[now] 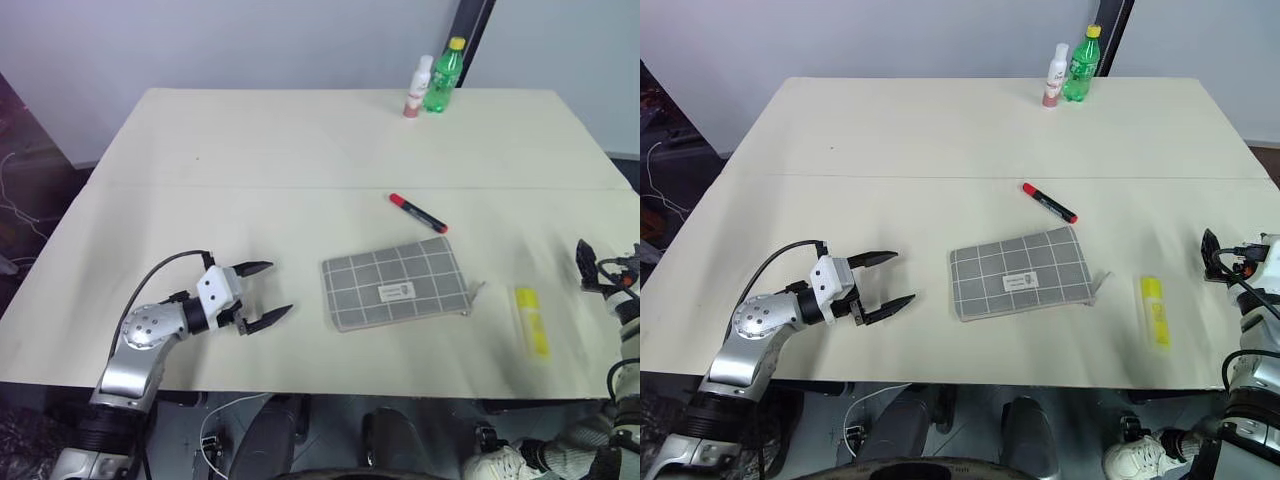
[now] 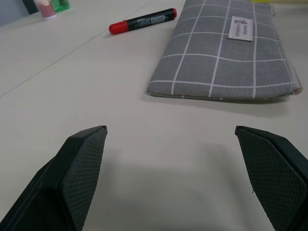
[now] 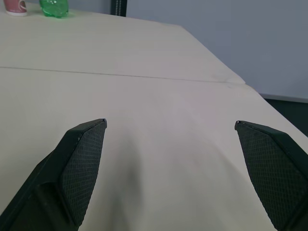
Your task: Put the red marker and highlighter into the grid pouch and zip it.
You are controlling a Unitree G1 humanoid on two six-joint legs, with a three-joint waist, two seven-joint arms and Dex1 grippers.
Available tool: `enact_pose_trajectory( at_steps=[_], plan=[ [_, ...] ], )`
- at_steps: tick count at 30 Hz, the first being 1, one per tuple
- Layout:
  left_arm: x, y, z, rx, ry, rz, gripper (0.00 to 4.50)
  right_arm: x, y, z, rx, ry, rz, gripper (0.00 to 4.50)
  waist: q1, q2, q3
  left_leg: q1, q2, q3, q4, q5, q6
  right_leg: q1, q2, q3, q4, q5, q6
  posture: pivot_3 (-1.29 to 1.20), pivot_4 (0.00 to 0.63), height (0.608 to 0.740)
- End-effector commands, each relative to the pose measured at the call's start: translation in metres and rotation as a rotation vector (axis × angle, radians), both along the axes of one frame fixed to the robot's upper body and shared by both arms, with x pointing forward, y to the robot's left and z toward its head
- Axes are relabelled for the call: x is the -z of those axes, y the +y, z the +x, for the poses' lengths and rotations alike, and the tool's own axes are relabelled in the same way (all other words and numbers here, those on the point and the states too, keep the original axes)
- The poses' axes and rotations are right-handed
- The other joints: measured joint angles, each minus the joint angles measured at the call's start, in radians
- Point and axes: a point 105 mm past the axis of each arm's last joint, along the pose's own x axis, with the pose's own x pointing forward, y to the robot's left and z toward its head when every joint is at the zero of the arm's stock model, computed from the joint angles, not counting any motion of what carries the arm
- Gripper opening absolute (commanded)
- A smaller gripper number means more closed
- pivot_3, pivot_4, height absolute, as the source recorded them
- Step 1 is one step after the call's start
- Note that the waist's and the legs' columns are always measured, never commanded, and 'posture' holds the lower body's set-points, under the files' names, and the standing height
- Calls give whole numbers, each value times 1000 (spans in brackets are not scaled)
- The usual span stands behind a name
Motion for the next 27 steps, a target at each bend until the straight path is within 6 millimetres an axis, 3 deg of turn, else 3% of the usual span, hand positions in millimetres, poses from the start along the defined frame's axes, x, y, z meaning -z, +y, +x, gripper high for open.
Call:
enact_pose_trajectory(
  at_steps=[1, 27],
  plan=[
    [-6, -4, -3, 12, -56, -7, 4500, -12, 0, -1, -8, -27, -45, 4434, 0, 0, 0, 0, 0, 0, 0, 0, 0, 0, 0, 0, 0, 0, 0, 0, 150, 740],
    [-4, -6, -4, 22, -76, -5, 4500, -16, 9, 2, -75, -2, -70, 4434, 1, 2, 0, 0, 0, 0, 0, 0, 0, 0, 0, 0, 0, 0, 0, 0, 150, 740]
  ],
)
